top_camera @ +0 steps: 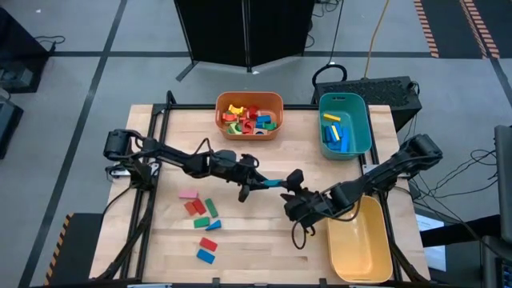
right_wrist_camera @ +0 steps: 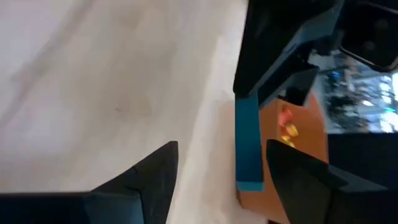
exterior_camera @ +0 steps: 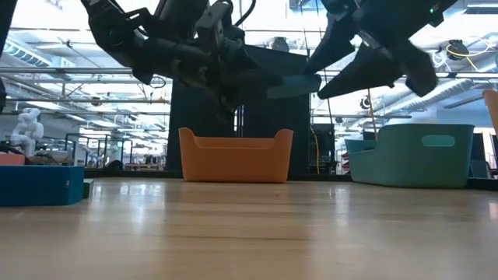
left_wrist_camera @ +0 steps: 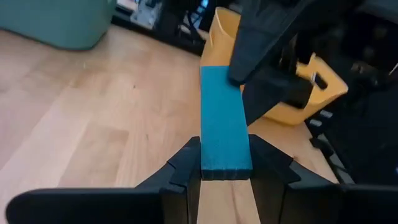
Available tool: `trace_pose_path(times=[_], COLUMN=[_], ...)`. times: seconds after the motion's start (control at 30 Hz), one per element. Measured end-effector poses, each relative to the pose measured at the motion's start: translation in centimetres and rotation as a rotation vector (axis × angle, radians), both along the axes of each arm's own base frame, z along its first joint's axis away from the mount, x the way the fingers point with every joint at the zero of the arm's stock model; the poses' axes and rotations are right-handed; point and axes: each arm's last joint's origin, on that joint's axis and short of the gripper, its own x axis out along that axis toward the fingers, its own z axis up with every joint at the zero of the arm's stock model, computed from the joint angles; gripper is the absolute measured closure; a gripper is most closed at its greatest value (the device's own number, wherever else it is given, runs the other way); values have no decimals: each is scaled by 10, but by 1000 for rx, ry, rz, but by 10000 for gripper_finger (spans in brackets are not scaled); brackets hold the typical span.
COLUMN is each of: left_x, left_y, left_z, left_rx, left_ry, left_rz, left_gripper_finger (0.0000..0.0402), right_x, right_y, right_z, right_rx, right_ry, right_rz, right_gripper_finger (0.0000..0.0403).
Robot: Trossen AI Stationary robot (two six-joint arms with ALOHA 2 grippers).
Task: Sort blocks by size
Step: Put the blue rectangular block into the green bin
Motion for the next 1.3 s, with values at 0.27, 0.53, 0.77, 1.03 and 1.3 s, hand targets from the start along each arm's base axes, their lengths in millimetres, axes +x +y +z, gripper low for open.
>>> trace_pose_path(times=[0.27,0.53,0.77,1.03,1.3], left_x=[1,1,1,1,1], left_y=[5,5,5,17,22], left_z=[4,3,3,5,10], left_rx=[-53,-86,-88,-52,-10], left_ry=[-27,-15,-14,-40,-100], left_rz=[7,9,8,-2,-39], left_gripper_finger=[302,301,301,289,212], right_x=[6,9,10,9,5], right_y=[-6,-14,-15,-29,-37], right_z=[1,2,2,6,14], right_rx=[26,22,28,133,166], right_ry=[-80,-84,-98,-156,-192], right_rz=[-96,-113,-139,-258,-308], right_gripper_finger=[240,351,365,365,365])
